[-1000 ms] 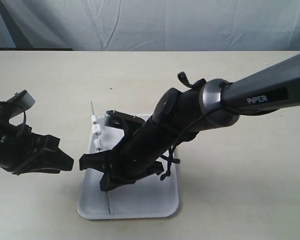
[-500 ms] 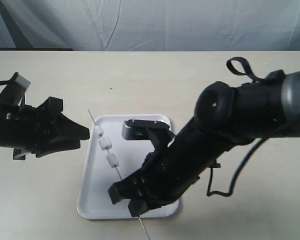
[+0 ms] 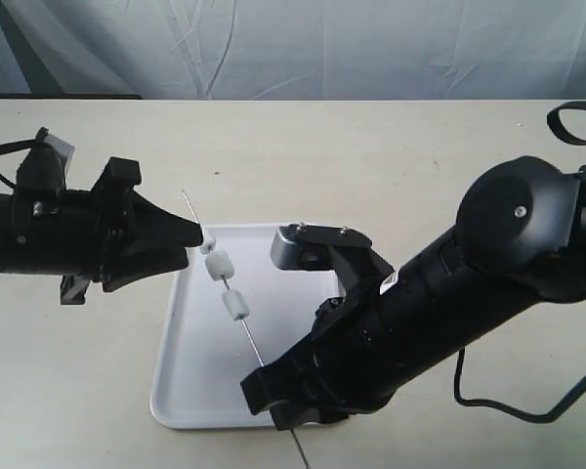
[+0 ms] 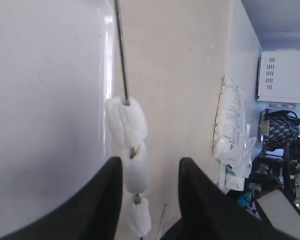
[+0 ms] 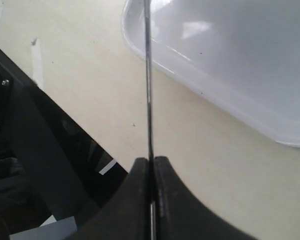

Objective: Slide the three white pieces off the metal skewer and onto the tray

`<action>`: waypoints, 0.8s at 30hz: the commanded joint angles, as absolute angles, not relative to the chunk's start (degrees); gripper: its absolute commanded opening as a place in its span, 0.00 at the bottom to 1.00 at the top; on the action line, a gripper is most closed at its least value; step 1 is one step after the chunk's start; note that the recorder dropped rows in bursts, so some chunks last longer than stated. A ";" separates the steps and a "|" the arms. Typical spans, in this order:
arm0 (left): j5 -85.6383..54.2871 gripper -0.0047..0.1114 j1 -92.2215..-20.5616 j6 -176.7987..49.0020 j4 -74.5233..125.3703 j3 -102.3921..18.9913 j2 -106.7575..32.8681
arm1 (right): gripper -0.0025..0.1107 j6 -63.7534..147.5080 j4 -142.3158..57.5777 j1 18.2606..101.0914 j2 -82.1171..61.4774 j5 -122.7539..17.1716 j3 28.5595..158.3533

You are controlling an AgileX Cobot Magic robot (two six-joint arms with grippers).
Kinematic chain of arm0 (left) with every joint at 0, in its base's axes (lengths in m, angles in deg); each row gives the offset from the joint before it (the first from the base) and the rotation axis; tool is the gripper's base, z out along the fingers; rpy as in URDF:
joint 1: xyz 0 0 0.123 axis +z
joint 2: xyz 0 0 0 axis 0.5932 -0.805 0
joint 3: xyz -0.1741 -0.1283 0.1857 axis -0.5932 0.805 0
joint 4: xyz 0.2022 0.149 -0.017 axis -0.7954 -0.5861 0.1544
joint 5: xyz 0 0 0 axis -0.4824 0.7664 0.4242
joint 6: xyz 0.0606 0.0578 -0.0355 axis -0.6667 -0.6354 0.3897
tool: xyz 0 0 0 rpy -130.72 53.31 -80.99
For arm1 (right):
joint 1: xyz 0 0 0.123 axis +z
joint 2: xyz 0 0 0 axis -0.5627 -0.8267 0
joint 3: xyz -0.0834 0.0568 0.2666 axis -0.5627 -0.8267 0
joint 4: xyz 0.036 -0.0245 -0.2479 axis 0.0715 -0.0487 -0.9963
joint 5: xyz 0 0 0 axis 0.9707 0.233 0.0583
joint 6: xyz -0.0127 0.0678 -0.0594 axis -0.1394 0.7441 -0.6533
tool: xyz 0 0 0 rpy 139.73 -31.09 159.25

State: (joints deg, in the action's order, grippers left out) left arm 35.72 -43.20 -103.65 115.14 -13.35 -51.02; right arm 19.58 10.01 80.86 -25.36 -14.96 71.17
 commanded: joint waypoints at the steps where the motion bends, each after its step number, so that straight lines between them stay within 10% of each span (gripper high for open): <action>1: 34.63 0.36 -43.62 -104.39 116.31 -13.22 -51.13 | 0.02 19.22 10.77 80.70 -24.33 -14.45 71.01; 24: 35.08 0.25 -43.62 -105.74 118.77 -13.22 -51.13 | 0.02 13.65 16.86 80.70 -22.75 -11.76 71.01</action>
State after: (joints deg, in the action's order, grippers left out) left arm 34.44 -43.28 -105.38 118.03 -13.35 -51.02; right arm 14.41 17.52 80.86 -23.25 -12.02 71.17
